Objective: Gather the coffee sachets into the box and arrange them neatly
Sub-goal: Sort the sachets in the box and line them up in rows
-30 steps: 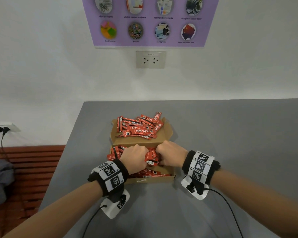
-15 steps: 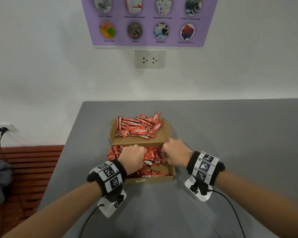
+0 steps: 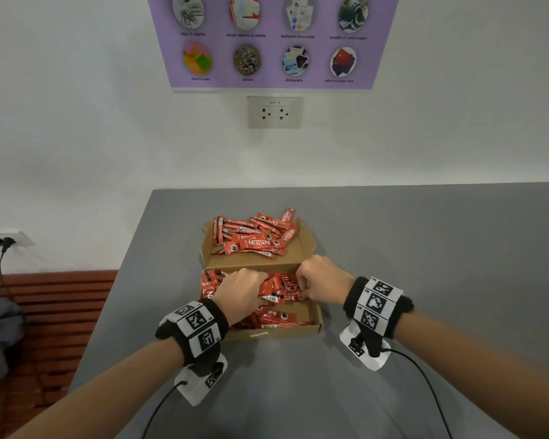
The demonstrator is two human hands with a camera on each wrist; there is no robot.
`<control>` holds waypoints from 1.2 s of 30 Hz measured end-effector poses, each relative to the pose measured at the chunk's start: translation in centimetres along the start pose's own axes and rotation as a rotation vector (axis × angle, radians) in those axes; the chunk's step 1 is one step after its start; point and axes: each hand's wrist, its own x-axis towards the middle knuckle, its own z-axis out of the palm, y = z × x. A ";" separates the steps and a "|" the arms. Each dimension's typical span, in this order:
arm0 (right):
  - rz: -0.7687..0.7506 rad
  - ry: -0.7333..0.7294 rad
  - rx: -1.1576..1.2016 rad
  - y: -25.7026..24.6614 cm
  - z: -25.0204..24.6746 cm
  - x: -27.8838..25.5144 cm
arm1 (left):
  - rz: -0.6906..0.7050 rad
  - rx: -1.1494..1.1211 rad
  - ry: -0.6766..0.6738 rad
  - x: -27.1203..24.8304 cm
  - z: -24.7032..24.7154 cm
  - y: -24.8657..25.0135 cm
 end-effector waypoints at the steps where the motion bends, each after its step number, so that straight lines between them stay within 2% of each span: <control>1: 0.007 0.000 0.012 0.0 0.1 0.0 | -0.004 0.006 -0.001 0.1 0.1 0.0; 16: -0.019 0.015 0.034 0.3 0.6 0.1 | 0.012 0.065 -0.027 0.0 0.0 0.2; 30: -0.055 0.008 0.078 0.7 0.6 0.1 | 0.031 -0.053 -0.074 -0.6 -1.1 0.2; 33: -0.057 -0.010 0.101 0.7 0.4 0.0 | 0.029 -0.100 -0.050 -0.9 -1.8 0.4; 36: -0.041 0.004 0.203 0.7 -1.0 -0.5 | -0.002 -0.226 0.053 -1.5 -3.2 0.5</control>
